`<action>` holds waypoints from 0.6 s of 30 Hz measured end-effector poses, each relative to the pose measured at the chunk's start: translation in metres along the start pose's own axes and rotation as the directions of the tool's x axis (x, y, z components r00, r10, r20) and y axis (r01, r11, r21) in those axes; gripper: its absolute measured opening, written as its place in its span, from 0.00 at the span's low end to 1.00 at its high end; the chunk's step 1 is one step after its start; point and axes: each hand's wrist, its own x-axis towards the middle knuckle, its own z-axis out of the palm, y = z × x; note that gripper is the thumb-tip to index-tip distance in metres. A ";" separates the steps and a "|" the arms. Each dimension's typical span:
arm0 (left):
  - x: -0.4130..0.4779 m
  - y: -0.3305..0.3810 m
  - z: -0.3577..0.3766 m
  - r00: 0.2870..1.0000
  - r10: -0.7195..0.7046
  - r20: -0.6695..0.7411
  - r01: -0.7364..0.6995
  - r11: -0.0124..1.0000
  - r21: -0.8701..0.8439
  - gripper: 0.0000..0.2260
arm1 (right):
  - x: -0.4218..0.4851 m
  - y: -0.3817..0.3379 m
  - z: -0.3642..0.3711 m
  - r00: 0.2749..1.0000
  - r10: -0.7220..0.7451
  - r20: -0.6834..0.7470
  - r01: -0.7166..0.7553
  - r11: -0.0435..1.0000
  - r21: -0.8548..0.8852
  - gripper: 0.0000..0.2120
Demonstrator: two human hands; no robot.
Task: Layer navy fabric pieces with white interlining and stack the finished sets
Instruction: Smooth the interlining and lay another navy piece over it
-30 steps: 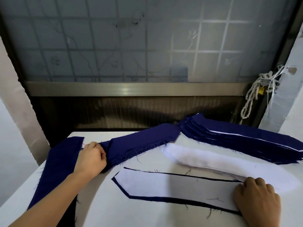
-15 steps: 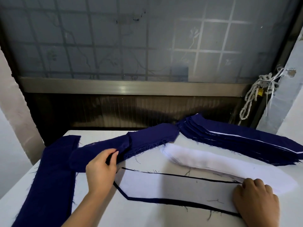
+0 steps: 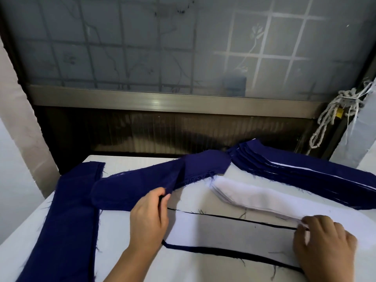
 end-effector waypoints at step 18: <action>-0.001 0.000 -0.010 0.995 -0.032 -0.095 0.020 0.992 -0.129 0.09 | 0.005 -0.172 0.006 0.703 -0.703 0.106 0.590 0.661 0.464 0.06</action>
